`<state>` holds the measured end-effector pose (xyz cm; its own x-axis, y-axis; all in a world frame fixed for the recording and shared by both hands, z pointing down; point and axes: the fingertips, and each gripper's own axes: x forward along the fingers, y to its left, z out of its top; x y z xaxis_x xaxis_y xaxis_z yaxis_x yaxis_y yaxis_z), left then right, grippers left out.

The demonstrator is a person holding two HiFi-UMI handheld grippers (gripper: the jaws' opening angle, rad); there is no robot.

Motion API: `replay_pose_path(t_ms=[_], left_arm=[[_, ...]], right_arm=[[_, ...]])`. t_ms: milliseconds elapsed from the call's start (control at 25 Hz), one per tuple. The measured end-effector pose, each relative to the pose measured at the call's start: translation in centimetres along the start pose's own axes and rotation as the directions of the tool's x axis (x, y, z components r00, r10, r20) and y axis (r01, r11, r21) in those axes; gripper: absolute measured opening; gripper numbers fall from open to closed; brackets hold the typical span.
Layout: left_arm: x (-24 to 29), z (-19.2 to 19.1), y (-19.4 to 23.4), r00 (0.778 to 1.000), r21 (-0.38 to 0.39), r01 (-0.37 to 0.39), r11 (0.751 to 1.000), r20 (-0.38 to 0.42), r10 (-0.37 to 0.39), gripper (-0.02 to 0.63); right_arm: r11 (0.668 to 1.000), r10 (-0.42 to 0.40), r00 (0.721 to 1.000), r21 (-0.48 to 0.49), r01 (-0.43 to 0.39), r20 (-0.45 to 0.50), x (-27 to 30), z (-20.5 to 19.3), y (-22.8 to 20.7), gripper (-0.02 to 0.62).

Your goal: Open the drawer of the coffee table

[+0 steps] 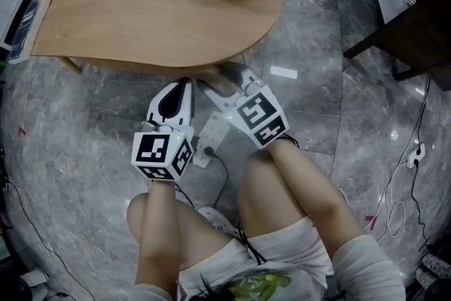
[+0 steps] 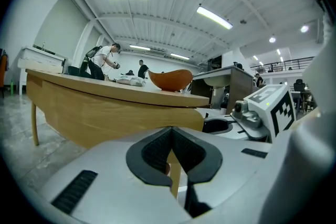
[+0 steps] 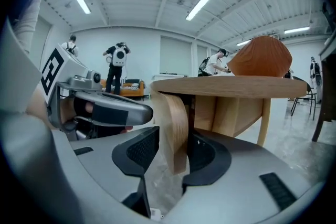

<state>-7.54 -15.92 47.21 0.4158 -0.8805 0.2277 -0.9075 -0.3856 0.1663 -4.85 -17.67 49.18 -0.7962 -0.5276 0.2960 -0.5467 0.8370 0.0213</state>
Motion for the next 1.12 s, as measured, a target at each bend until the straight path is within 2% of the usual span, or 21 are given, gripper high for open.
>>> replay_pose_path(t_ms=[200,400,680,960,1120], left_arm=[[-0.8,-0.8,-0.4,0.999,0.046,0.015,0.999,-0.031,-0.013,0.009],[-1.6,-1.4,0.1,0.999,0.053,0.009,0.999,-0.047,-0.006,0.009],[-2.3,-1.1,0.3,0.999,0.040,0.015,0.999,-0.034,-0.014,0.009],[-2.7,-1.9,-1.0,0.996,0.142,0.065,0.988,-0.067,-0.056,0.009],[-2.8,-1.7,-1.2,0.996,0.123,0.074,0.990,-0.058,-0.067,0.009]], right_arm=[[0.998,0.008,0.998,-0.057,-0.004,0.056,0.0,0.8,0.0,0.123],[0.996,0.078,0.996,-0.052,-0.076,0.045,0.0,0.8,0.8,0.101],[0.996,0.083,0.996,-0.027,-0.082,0.038,0.0,0.8,0.7,0.098],[0.989,0.141,0.990,-0.042,-0.140,0.030,-0.5,0.7,2.3,0.092],[0.989,0.145,0.989,-0.042,-0.144,0.014,-0.6,0.6,2.6,0.091]])
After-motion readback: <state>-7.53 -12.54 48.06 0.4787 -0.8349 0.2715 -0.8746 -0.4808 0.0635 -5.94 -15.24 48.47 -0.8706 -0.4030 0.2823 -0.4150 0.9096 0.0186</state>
